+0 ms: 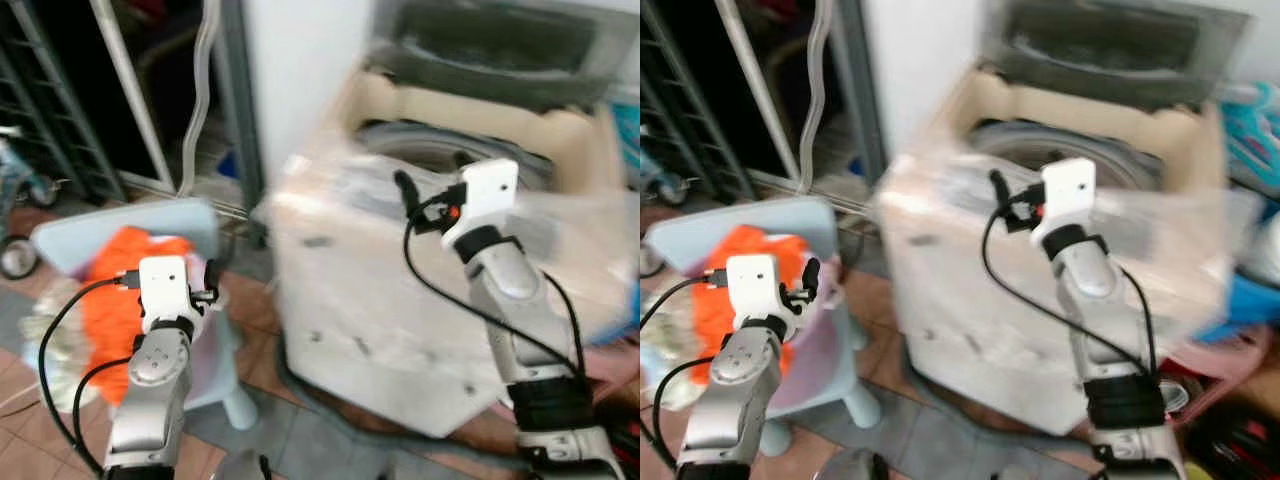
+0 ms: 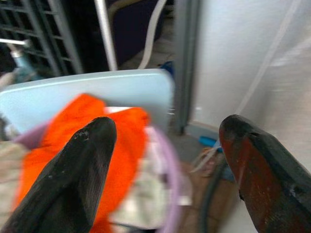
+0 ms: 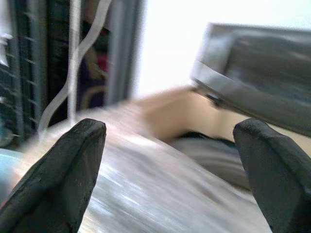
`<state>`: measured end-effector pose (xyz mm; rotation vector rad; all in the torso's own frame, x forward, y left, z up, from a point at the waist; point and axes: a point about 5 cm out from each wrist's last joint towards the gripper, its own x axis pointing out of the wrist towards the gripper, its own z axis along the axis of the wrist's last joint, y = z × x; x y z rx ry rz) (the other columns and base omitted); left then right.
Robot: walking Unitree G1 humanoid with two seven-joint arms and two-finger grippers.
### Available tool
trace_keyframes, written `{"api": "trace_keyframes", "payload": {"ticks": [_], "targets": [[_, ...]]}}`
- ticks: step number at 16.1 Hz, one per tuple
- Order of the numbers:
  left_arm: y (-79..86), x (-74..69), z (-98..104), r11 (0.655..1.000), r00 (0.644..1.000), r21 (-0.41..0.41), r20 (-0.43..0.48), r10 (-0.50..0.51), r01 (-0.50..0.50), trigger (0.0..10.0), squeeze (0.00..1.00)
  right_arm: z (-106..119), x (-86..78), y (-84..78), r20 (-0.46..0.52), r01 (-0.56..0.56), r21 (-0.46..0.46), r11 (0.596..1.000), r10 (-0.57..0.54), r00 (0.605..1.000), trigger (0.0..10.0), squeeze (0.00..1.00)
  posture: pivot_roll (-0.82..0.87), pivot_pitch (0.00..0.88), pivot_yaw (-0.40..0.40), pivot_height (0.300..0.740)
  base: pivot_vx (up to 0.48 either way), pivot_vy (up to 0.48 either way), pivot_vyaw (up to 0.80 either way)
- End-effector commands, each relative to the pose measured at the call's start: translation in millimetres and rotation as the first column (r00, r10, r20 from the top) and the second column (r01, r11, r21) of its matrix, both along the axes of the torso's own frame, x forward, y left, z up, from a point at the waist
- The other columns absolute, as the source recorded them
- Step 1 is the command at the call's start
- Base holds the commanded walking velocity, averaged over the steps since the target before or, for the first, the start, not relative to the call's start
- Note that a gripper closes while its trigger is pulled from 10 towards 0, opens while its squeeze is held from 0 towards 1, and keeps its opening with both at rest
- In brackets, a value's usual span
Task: Clothes washing
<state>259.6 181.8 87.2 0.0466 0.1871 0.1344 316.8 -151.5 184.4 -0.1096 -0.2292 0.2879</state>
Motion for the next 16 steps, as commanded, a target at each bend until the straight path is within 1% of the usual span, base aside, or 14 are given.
{"api": "trace_keyframes", "payload": {"ticks": [1, 4, 7, 8, 9, 10, 13, 15, 16], "targets": [[1.2, 1.9, 0.9, 1.000, 1.000, 0.015, 0.004, -0.004, 0.003, 10.0, 0.00, 10.0, -0.9, 4.0, 0.040, -0.011, -0.002, 1.000, 0.011, 0.999, 10.0, 0.00, -0.03, 0.000, 0.009, 0.740, 0.000, 0.480, 0.00], [0.6, 2.2, 0.5, 1.000, 1.000, 0.017, 0.008, 0.000, 0.000, 10.0, 0.00, 9.2, -2.7, 7.4, 0.040, -0.016, 0.003, 1.000, 0.016, 0.999, 10.0, 0.00, -0.03, 0.000, 0.003, 0.740, 0.000, 0.480, 0.00], [3.0, 3.9, 1.0, 1.000, 1.000, 0.010, 0.011, 0.027, -0.027, 10.0, 0.00, 8.5, -5.4, 14.8, 0.035, -0.030, 0.014, 0.999, 0.030, 0.999, 10.0, 0.00, -0.03, 0.000, 0.005, 0.740, 0.000, 0.480, 0.00], [2.7, 4.4, 2.3, 1.000, 0.999, -0.011, 0.027, 0.026, -0.026, 10.0, 0.00, 7.8, -6.8, 16.1, 0.035, -0.032, 0.014, 0.999, 0.032, 0.999, 10.0, 0.00, -0.03, 0.000, 0.007, 0.740, 0.000, 0.416, 0.00], [1.7, 4.9, 3.7, 1.000, 0.999, 0.003, 0.036, 0.016, -0.016, 10.0, 0.00, 7.0, -9.1, 18.0, 0.042, -0.041, 0.000, 0.999, 0.041, 0.998, 10.0, 0.00, -0.03, 0.000, 0.009, 0.740, 0.000, 0.000, 0.00], [1.1, 5.0, 4.5, 1.000, 0.999, 0.014, 0.039, 0.010, -0.011, 10.0, 0.00, 5.7, -11.0, 19.3, 0.044, -0.045, -0.005, 0.999, 0.046, 0.998, 10.0, 0.00, -0.04, 0.000, 0.012, 0.740, 0.000, 0.000, 0.58], [1.9, 5.1, 3.3, 1.000, 0.999, 0.003, 0.035, 0.014, -0.015, 10.0, 0.00, -5.8, -17.9, 22.5, 0.015, -0.039, -0.003, 0.999, 0.039, 0.999, 10.0, 0.00, -0.04, 0.000, 0.015, 0.740, 0.000, 0.000, 0.77], [3.3, 5.9, 2.3, 0.999, 0.999, 0.028, 0.037, 0.016, -0.017, 10.0, 0.00, -22.8, -24.0, 21.8, -0.027, -0.024, -0.009, 1.000, 0.024, 0.999, 10.0, 0.00, -0.04, 0.000, 0.016, 0.740, 0.000, 0.000, 0.78], [3.0, 6.1, 1.2, 1.000, 0.999, 0.018, 0.033, 0.013, -0.013, 10.0, 0.00, -35.4, -26.9, 18.8, -0.055, -0.001, -0.023, 1.000, 0.000, 0.998, 10.0, 0.00, -0.04, 0.000, 0.018, 0.740, 0.000, 0.000, 0.77]]}}
